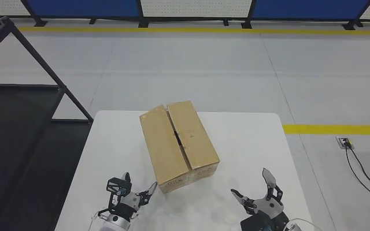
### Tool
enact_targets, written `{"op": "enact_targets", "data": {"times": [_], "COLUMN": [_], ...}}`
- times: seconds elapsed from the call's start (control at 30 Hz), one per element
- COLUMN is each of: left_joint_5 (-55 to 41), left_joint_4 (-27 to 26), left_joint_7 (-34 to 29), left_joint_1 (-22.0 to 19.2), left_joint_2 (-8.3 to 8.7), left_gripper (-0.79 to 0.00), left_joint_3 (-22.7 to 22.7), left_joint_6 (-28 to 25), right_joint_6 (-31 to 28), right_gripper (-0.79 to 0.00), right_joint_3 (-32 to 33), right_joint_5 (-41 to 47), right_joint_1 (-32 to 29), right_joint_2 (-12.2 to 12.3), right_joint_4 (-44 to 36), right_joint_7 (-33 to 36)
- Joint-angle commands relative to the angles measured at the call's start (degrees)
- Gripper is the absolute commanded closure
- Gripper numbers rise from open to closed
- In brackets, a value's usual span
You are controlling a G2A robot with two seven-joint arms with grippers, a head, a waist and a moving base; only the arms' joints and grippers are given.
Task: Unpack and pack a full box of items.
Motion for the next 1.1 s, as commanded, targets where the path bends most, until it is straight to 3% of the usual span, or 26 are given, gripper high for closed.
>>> {"op": "enact_targets", "data": {"times": [0.0, 0.37, 0.8, 0.93, 1.07], "left_joint_5": [0.6, 3.8, 6.7, 6.5, 2.5], "left_joint_4": [0.0, 0.0, -0.1, -0.6, -2.3], "left_joint_7": [-0.3, -2.2, -3.5, -2.8, -1.2], "left_joint_1": [-0.5, -4.1, -6.8, -6.4, -4.3], "left_joint_2": [-0.12, -0.96, -1.88, -1.92, -1.67], "left_gripper": [-0.785, -0.785, -0.785, -0.785, -0.785], "left_joint_3": [1.0, 6.9, 12.5, 12.4, 8.3], "left_joint_6": [0.4, 2.4, 3.3, 3.1, 3.8], "right_joint_6": [-0.4, -2.3, -2.7, -5.0, -7.1], "right_gripper": [-0.785, -0.785, -0.785, -0.785, -0.785], "right_joint_3": [0.4, 3.4, 3.1, 1.7, -1.0], "right_joint_5": [-0.1, 0.0, -0.3, -3.6, -8.2], "right_joint_1": [0.0, -0.9, -0.5, 1.7, 6.1], "right_joint_2": [0.1, 0.6, 0.6, 0.8, 0.9], "right_joint_4": [0.1, 1.1, 1.0, 0.4, 0.3], "right_joint_7": [-0.5, -4.5, -4.5, -4.5, -3.0]}}
